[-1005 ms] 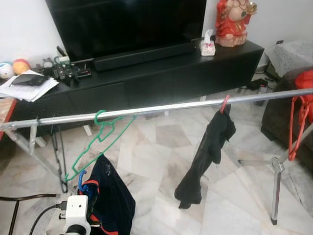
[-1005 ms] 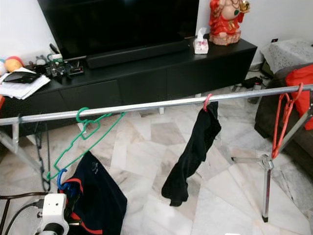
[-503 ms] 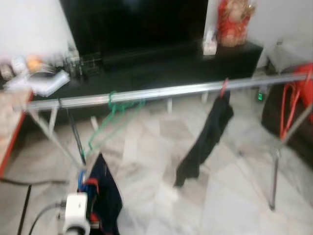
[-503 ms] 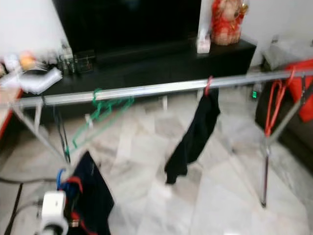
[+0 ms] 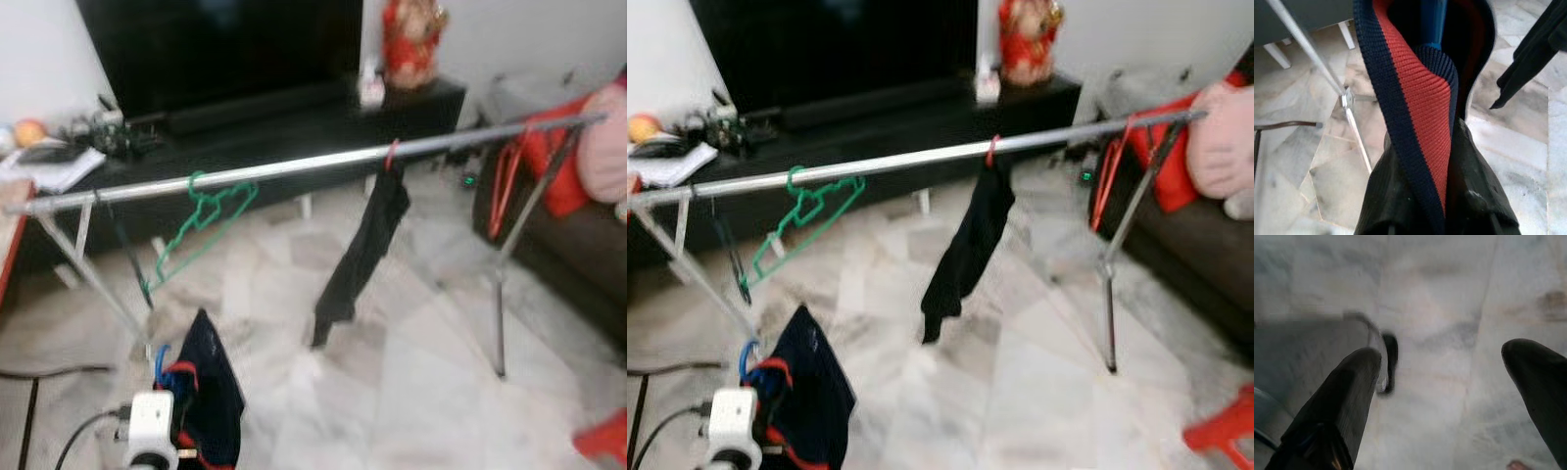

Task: Hang hanger

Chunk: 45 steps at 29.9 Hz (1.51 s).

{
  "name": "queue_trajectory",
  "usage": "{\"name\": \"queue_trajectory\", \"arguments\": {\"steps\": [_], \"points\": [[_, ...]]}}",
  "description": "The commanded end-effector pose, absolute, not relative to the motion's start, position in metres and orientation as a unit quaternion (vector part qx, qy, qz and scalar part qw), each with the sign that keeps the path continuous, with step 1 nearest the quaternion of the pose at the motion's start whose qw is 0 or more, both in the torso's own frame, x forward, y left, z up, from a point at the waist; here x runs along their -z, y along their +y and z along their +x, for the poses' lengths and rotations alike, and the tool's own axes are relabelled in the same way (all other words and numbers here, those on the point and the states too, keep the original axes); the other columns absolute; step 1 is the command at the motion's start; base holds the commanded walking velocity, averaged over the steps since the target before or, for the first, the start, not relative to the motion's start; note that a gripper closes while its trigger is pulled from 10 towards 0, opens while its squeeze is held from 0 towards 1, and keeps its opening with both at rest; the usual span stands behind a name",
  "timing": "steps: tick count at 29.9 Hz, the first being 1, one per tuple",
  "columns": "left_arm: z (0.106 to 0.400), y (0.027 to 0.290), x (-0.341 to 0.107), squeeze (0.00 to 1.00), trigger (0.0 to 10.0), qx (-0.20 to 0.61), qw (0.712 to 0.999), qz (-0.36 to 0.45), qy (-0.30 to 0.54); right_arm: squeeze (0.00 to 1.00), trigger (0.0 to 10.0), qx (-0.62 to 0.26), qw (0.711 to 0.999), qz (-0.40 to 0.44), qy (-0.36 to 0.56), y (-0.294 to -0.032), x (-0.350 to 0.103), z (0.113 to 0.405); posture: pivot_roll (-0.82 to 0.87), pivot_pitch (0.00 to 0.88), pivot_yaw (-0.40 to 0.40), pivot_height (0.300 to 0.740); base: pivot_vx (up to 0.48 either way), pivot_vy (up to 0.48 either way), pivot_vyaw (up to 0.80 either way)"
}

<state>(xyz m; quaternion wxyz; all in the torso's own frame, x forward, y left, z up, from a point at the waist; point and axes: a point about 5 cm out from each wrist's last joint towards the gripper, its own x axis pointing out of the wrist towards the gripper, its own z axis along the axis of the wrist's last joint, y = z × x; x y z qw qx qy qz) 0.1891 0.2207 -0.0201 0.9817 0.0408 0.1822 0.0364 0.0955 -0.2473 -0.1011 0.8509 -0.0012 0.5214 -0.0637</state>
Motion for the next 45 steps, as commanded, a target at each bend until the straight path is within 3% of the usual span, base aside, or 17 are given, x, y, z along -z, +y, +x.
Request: {"name": "queue_trajectory", "arguments": {"steps": [1, 45], "points": [[0.1924, 0.2209, 0.0151, 0.00, 10.0, -0.036, 0.984, 0.042, 0.168, 0.00, 10.0, 0.065, 0.855, 0.000, 0.515, -0.2480, 0.0997, 0.0999, -0.08, 0.000, 0.067, 0.740, -0.270, 0.000, 0.00], [0.1932, 0.2220, 0.0145, 0.00, 10.0, -0.037, 0.984, 0.042, 0.167, 0.00, 10.0, 0.058, 0.854, -0.003, 0.516, -0.2470, 0.0997, 0.1012, -0.08, 0.000, 0.066, 0.740, -0.263, 0.000, 0.00]]}}
